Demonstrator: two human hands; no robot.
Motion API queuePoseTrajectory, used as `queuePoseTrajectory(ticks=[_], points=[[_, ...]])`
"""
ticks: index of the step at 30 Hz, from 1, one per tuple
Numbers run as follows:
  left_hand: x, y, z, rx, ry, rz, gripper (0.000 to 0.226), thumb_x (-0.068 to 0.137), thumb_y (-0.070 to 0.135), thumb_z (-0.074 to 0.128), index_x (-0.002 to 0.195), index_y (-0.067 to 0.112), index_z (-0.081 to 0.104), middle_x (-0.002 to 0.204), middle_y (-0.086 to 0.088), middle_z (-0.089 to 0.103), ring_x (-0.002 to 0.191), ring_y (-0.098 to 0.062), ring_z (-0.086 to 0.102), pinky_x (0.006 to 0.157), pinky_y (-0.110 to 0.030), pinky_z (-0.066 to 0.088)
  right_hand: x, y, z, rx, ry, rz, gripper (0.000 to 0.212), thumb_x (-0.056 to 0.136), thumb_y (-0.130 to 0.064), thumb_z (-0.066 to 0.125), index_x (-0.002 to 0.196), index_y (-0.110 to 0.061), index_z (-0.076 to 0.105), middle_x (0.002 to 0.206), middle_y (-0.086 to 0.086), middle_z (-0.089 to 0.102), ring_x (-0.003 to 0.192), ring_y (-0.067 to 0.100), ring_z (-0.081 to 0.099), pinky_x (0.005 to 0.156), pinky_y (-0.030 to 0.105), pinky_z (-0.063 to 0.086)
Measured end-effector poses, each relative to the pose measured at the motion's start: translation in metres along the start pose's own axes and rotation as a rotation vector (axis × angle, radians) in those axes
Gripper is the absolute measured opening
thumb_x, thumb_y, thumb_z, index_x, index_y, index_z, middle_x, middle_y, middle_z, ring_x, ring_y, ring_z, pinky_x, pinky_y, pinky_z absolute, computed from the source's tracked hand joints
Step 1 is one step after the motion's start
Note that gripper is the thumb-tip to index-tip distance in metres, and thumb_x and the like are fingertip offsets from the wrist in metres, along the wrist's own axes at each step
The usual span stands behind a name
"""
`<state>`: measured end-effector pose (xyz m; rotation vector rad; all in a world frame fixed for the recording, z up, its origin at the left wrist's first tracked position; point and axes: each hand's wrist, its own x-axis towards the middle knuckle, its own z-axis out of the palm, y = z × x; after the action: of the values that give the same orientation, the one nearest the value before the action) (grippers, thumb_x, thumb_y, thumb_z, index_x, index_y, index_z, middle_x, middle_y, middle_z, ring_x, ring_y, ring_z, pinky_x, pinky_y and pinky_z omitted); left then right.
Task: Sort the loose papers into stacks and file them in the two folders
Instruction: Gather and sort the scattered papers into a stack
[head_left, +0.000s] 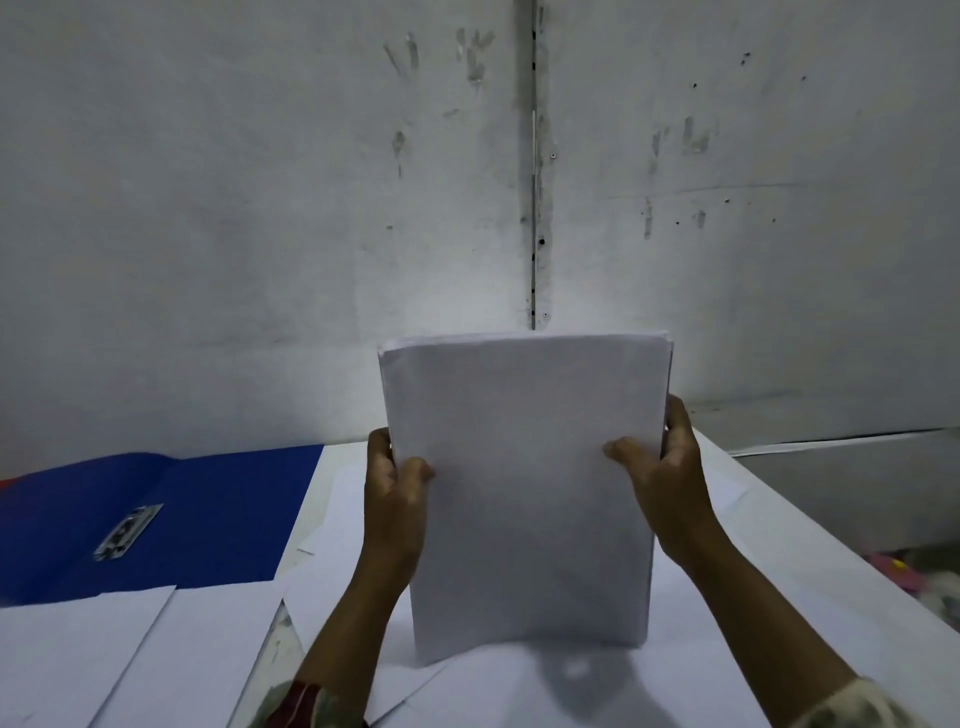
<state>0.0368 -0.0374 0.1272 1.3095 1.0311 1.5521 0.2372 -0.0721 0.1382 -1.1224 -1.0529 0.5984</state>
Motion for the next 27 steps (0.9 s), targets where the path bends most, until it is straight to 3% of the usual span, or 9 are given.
queuePoseTrajectory(ticks=[3, 7, 10, 15, 17, 21, 23, 25, 27], points=[[-0.005, -0.009, 0.001, 0.01, 0.024, -0.047, 0.026, 0.088, 0.003, 0.046, 0.087, 0.029, 0.043, 0.088, 0.005, 0.051, 0.078, -0.013, 0.05, 0.062, -0.025, 0.045, -0.008, 0.011, 0.002, 0.044, 0.007, 0.076, 0.056, 0.058, -0.017, 0.059, 0.112, -0.019, 0.044, 0.09, -0.007, 0.055, 0.078, 0.01, 0.056, 0.058, 0.021, 0.045], [-0.005, -0.007, 0.003, 0.004, 0.049, -0.038, 0.033, 0.09, -0.003, 0.039, 0.085, 0.029, 0.043, 0.088, 0.006, 0.051, 0.079, -0.013, 0.05, 0.065, -0.025, 0.046, -0.008, 0.009, 0.005, 0.069, 0.02, 0.081, 0.046, 0.068, -0.007, 0.065, 0.108, -0.019, 0.047, 0.09, -0.002, 0.057, 0.077, 0.011, 0.057, 0.059, 0.022, 0.045], [-0.001, -0.006, 0.001, -0.009, 0.059, -0.013, 0.032, 0.09, -0.004, 0.039, 0.088, 0.027, 0.043, 0.087, 0.005, 0.05, 0.078, -0.013, 0.05, 0.067, -0.027, 0.046, -0.005, 0.005, 0.004, 0.06, 0.01, 0.084, 0.052, 0.059, -0.016, 0.058, 0.11, -0.021, 0.047, 0.092, -0.007, 0.057, 0.079, 0.01, 0.056, 0.06, 0.022, 0.046], [-0.009, -0.03, -0.001, 0.048, 0.048, -0.1, 0.028, 0.084, 0.013, 0.052, 0.107, 0.021, 0.038, 0.089, 0.008, 0.049, 0.079, -0.011, 0.049, 0.061, -0.022, 0.043, -0.016, 0.027, 0.003, 0.04, 0.001, 0.164, 0.055, 0.054, -0.016, 0.054, 0.108, -0.018, 0.049, 0.088, -0.007, 0.058, 0.077, 0.009, 0.056, 0.059, 0.022, 0.045], [-0.013, -0.036, -0.001, 0.055, 0.054, -0.113, 0.032, 0.079, 0.018, 0.054, 0.106, 0.023, 0.038, 0.09, 0.01, 0.049, 0.08, -0.01, 0.049, 0.06, -0.022, 0.042, -0.02, 0.033, 0.005, 0.046, 0.006, 0.195, 0.052, 0.054, -0.015, 0.054, 0.105, -0.017, 0.05, 0.086, -0.006, 0.058, 0.074, 0.01, 0.056, 0.057, 0.021, 0.044], [-0.013, -0.033, -0.001, 0.012, 0.076, -0.116, 0.027, 0.089, 0.0, 0.044, 0.096, 0.026, 0.042, 0.087, 0.01, 0.05, 0.078, -0.01, 0.048, 0.061, -0.022, 0.042, -0.02, 0.032, 0.004, 0.059, 0.01, 0.191, 0.049, 0.055, -0.016, 0.054, 0.103, -0.02, 0.05, 0.086, -0.006, 0.059, 0.075, 0.011, 0.056, 0.058, 0.023, 0.045], [-0.015, -0.036, -0.003, -0.005, 0.064, -0.128, 0.024, 0.08, 0.012, 0.054, 0.094, 0.028, 0.042, 0.088, 0.01, 0.05, 0.078, -0.01, 0.048, 0.06, -0.022, 0.042, -0.022, 0.037, 0.004, 0.051, 0.004, 0.203, 0.052, 0.055, -0.017, 0.055, 0.107, -0.021, 0.048, 0.088, -0.008, 0.058, 0.077, 0.01, 0.056, 0.059, 0.024, 0.045], [-0.02, -0.042, -0.004, 0.019, 0.054, -0.154, 0.035, 0.068, 0.02, 0.052, 0.101, 0.025, 0.041, 0.088, 0.01, 0.05, 0.078, -0.01, 0.049, 0.059, -0.021, 0.041, -0.026, 0.046, 0.004, 0.026, 0.005, 0.228, 0.054, 0.054, -0.017, 0.055, 0.108, -0.021, 0.048, 0.089, -0.008, 0.057, 0.078, 0.01, 0.055, 0.059, 0.023, 0.044], [-0.023, -0.045, -0.003, 0.029, 0.066, -0.159, 0.029, 0.073, 0.016, 0.054, 0.097, 0.026, 0.042, 0.087, 0.01, 0.049, 0.078, -0.009, 0.048, 0.059, -0.02, 0.041, -0.031, 0.052, 0.005, 0.003, 0.012, 0.247, 0.053, 0.053, -0.018, 0.054, 0.106, -0.019, 0.05, 0.088, -0.007, 0.057, 0.077, 0.01, 0.054, 0.058, 0.023, 0.043]])
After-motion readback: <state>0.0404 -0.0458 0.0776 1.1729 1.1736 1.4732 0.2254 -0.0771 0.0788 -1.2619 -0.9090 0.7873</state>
